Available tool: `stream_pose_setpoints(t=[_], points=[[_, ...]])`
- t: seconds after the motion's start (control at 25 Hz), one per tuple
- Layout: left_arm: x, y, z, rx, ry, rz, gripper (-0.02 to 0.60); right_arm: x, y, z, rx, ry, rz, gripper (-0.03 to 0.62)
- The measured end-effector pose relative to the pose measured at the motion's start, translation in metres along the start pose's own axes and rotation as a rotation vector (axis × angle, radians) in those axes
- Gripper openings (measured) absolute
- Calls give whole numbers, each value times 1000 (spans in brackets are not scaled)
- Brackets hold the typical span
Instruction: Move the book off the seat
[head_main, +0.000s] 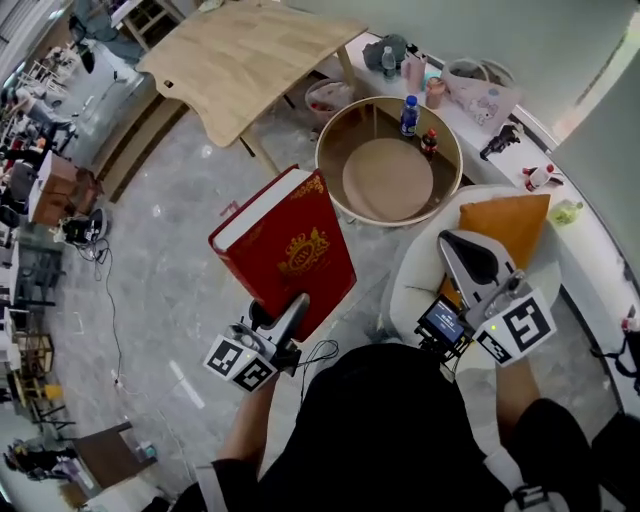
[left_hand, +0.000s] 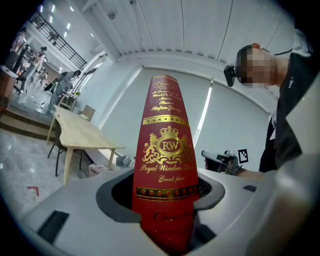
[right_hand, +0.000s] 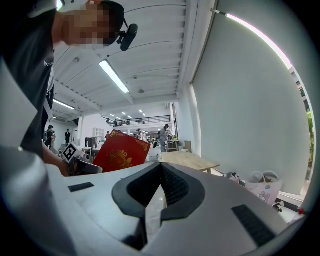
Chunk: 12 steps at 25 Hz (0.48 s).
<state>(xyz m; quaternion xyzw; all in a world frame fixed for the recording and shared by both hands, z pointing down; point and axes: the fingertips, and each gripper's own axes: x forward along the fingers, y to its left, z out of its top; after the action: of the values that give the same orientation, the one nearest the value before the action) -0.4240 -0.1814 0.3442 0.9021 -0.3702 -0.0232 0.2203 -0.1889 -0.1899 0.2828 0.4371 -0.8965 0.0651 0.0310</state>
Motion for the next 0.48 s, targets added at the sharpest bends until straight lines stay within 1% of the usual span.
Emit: stream_pose_setpoints(t=[0.24, 0.48], points=[[43, 12, 2, -6, 38, -72, 259, 4, -18, -3, 27, -15, -68, 11], [98, 42, 12, -28, 73, -142, 259, 29, -52, -5, 38, 6, -143, 11]])
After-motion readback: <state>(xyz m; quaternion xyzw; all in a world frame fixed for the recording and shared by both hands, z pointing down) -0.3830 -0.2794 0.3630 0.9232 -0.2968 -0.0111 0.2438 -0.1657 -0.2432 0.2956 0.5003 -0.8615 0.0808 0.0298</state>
